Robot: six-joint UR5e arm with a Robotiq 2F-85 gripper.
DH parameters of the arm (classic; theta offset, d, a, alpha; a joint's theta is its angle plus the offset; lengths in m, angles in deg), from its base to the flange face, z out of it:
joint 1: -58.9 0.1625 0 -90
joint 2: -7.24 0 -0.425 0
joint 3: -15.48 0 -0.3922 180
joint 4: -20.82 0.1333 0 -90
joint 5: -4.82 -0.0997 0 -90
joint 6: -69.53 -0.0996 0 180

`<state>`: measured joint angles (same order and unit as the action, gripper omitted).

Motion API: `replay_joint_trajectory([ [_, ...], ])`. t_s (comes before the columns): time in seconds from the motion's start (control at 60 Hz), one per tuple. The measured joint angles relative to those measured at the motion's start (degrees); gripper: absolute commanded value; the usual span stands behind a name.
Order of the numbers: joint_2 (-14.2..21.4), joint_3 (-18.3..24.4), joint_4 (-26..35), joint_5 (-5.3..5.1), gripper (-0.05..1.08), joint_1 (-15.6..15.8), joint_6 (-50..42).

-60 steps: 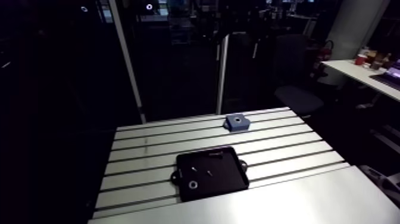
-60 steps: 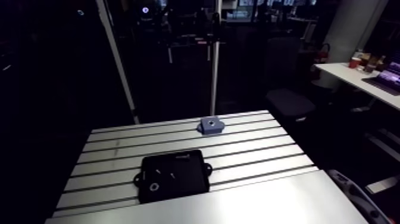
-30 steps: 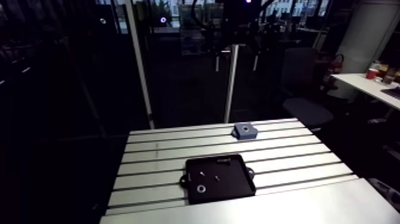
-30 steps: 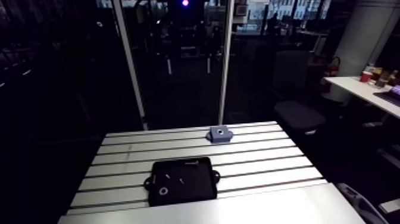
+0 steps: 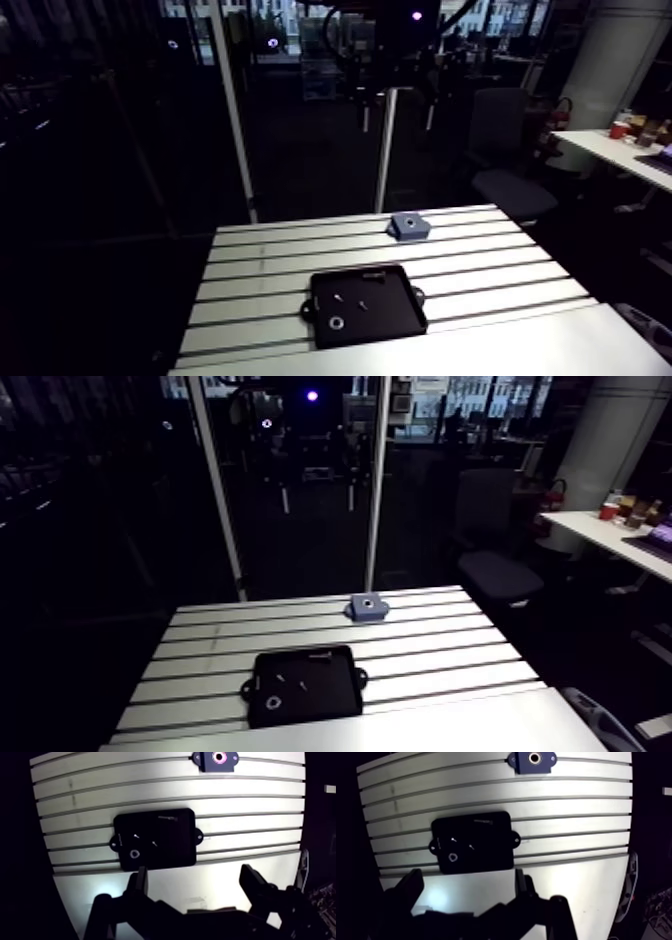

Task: Pick up the bearing and press it into the housing until flush.

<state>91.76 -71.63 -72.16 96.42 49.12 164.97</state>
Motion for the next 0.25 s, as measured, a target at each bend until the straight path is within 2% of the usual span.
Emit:
replay_joint_trajectory([
  [0.25,-0.2,-0.3,-0.1,0.03,0.01,-0.1,0.1],
])
